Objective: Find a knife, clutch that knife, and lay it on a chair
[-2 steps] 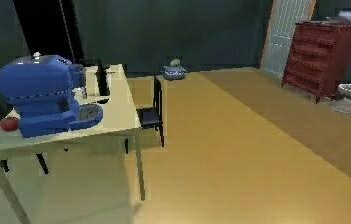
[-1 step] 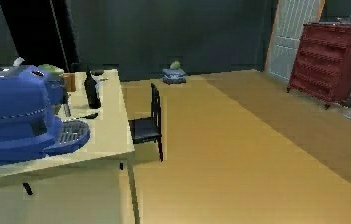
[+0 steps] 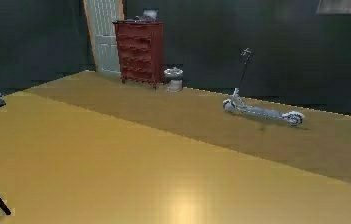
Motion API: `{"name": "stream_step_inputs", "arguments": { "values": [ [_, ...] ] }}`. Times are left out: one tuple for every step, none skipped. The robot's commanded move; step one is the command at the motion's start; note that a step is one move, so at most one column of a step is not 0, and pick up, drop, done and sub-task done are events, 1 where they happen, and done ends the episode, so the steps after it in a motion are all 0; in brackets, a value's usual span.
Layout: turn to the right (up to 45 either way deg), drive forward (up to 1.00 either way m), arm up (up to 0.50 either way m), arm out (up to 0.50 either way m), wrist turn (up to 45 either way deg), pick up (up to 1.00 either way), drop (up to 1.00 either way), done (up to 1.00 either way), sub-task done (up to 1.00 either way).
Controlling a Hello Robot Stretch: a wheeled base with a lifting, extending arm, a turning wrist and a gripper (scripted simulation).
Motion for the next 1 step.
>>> {"name": "stream_step_inputs", "arguments": {
  "values": [
    [45.0, 0.0, 0.0, 0.0, 0.0, 0.0, 0.0, 0.0, 0.0]
  ]
}}
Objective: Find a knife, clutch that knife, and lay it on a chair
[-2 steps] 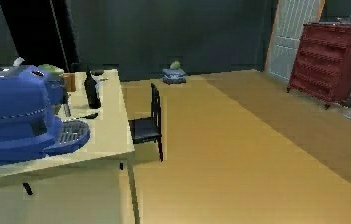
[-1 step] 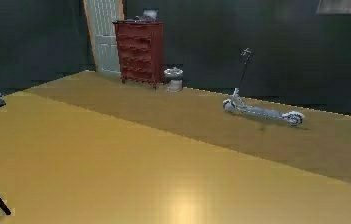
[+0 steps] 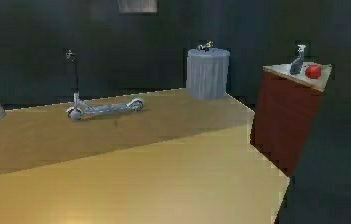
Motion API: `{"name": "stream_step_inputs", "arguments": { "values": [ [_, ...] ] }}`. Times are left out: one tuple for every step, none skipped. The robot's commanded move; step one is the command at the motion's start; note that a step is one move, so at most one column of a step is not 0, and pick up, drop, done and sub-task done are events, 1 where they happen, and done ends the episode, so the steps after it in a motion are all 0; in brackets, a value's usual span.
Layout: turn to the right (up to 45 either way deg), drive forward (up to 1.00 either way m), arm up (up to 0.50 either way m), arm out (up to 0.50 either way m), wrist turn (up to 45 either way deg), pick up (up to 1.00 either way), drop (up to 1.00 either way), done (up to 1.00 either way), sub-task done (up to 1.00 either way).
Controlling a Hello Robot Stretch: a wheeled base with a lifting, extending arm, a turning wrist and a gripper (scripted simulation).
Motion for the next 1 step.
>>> {"name": "stream_step_inputs", "arguments": {
  "values": [
    [0.0, 1.0, 0.0, 0.0, 0.0, 0.0, 0.0, 0.0, 0.0]
  ]
}}
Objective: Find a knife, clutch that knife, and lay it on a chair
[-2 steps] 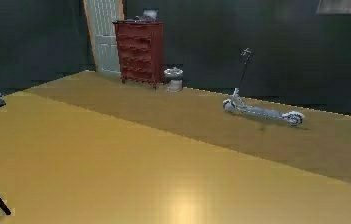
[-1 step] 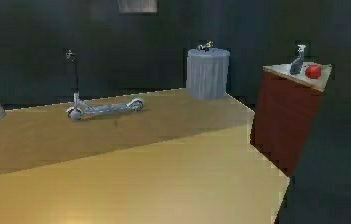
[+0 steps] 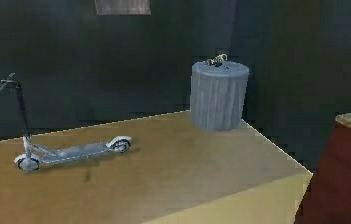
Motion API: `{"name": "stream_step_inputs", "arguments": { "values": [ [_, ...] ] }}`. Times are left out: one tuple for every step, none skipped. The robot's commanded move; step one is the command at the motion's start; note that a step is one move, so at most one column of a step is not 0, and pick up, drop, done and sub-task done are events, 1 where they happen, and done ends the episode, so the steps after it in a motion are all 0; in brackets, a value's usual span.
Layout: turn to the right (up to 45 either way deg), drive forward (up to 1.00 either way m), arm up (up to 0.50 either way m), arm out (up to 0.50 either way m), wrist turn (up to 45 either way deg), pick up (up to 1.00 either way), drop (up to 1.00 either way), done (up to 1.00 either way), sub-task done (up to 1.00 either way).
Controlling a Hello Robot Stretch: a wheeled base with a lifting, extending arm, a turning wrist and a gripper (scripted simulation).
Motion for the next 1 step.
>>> {"name": "stream_step_inputs", "arguments": {
  "values": [
    [0.0, 0.15, 0.0, 0.0, 0.0, 0.0, 0.0, 0.0, 0.0]
  ]
}}
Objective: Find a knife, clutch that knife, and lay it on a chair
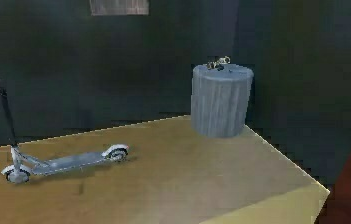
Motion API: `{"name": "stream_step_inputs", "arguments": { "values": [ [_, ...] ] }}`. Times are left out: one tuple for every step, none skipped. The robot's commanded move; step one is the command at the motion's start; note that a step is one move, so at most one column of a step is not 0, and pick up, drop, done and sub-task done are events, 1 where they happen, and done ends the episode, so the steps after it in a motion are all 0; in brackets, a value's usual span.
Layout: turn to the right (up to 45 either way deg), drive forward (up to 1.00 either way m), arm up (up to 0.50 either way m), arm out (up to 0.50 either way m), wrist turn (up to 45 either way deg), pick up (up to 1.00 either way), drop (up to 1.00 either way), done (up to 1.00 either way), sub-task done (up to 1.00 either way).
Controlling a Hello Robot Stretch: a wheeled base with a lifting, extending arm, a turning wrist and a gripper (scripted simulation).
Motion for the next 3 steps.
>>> {"name": "stream_step_inputs", "arguments": {
  "values": [
    [45.0, 0.0, 0.0, 0.0, 0.0, 0.0, 0.0, 0.0, 0.0],
    [39.0, 0.0, 0.0, 0.0, 0.0, 0.0, 0.0, 0.0, 0.0],
    [0.0, 0.55, 0.0, 0.0, 0.0, 0.0, 0.0, 0.0, 0.0]
  ]
}}
